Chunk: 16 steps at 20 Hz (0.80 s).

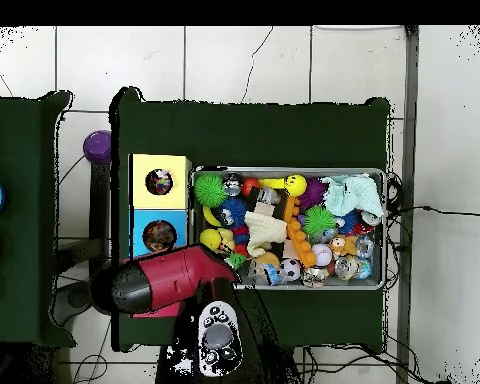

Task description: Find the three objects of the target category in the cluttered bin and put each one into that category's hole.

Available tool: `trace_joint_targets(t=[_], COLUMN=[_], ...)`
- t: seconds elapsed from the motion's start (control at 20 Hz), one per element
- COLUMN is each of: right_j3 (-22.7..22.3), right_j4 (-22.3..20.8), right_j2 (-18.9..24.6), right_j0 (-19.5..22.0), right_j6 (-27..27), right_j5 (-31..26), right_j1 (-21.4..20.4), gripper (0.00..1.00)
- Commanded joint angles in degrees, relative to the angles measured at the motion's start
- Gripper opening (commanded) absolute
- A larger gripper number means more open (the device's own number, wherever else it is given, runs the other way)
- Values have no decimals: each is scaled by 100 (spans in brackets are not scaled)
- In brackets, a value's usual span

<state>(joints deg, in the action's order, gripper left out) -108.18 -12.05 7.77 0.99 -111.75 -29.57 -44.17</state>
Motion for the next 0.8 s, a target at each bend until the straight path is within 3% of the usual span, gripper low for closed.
trace_joint_targets(t=[0.05, 0.8], right_j3=[432, 667], right_j4=[88, 553], right_j2=[-277, -248], right_j0=[43, -28], right_j6=[-1064, -860], right_j5=[537, -356], right_j1=[862, 557], gripper=[100, 100])
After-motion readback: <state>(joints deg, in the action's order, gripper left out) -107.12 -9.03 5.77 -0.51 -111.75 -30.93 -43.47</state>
